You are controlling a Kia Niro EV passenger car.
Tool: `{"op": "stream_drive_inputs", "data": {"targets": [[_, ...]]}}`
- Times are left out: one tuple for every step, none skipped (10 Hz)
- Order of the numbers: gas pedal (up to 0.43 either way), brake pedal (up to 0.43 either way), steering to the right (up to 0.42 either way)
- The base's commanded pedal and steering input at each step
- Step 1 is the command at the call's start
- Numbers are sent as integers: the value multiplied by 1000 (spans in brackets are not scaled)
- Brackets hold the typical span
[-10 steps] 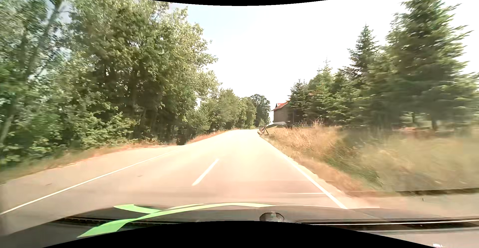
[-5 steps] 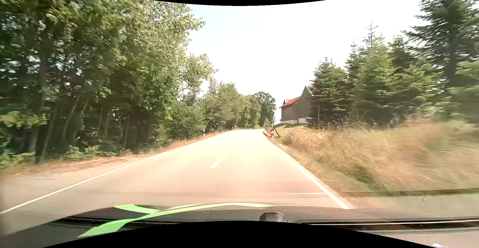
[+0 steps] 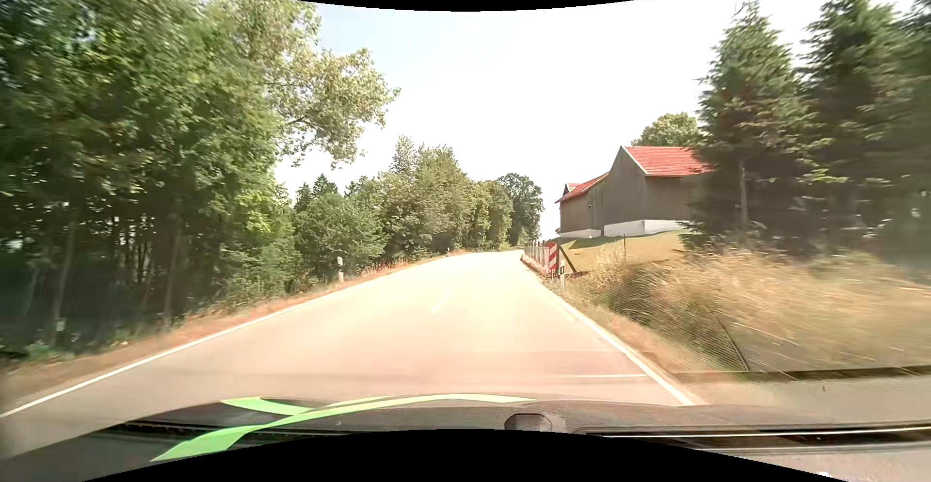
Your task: Follow the waypoints while adhering to traffic rules and regulations
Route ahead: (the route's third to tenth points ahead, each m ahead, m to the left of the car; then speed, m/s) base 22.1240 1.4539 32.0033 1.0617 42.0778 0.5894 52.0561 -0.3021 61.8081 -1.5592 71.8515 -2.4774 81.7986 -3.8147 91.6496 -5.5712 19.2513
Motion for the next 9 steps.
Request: {"op": "stream_drive_inputs", "data": {"targets": [[157,0,-1],[150,0,1],[150,0,4],[138,0,5],[110,0,5],[98,0,5],[98,0,5],[98,0,5],[98,0,5]]}}
